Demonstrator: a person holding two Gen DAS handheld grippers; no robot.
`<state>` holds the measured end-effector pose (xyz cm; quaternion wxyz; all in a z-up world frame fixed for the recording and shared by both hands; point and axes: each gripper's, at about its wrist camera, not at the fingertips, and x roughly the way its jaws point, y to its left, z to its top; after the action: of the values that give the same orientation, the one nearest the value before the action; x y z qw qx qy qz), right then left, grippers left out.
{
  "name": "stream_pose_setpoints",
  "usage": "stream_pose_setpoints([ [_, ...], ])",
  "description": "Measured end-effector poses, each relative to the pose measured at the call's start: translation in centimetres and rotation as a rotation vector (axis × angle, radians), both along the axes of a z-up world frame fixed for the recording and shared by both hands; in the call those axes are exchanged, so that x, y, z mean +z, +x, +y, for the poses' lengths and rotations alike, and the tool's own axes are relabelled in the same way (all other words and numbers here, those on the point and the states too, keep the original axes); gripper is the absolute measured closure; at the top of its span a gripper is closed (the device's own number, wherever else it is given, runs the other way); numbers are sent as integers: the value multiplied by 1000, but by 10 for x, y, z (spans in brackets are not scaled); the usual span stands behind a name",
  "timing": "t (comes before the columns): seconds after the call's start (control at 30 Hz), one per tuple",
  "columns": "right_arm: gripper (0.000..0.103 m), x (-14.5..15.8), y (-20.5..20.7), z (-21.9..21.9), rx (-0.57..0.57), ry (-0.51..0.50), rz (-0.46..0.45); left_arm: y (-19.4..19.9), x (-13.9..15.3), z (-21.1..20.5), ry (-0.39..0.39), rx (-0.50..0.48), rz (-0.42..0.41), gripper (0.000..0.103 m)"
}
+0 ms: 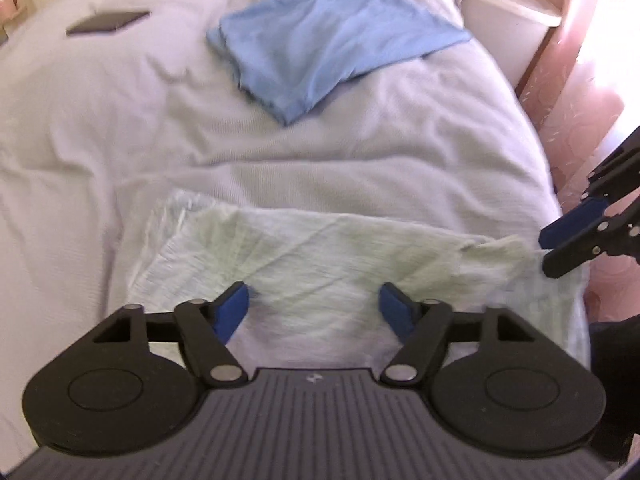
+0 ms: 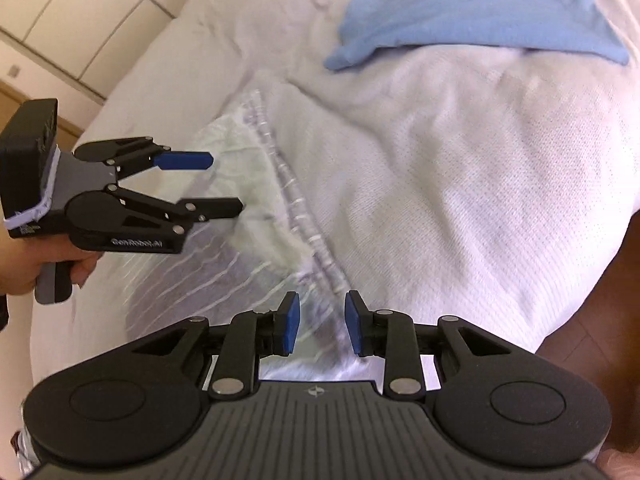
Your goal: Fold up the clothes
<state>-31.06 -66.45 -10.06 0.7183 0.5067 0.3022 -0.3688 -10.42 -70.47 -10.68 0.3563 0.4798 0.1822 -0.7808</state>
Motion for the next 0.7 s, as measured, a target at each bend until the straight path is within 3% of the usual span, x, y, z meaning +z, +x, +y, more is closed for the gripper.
stream_pose_setpoints([
  [0.1,72,-2,6,1,82,-22,-15,-3,10,23,14,-21,36,37],
  [0.23,75,-10,7,-6,210,22,-37,-20,0,46,50,-73,6,37],
  [0.27,91,-11,6,-8,235,39,-41,-27,-5,48,52,-90,-7,37],
  [0.3,98,-13,2,-10,238,52,-47,-34,-9,48,54,-105,-21,37],
  [0.5,99,-8,-26,-9,221,57,-31,-59,-26,32,62,-116,-80,33],
  [0.7,89,4,-13,-16,250,-25,-50,-55,-11,36,66,-132,-95,37],
])
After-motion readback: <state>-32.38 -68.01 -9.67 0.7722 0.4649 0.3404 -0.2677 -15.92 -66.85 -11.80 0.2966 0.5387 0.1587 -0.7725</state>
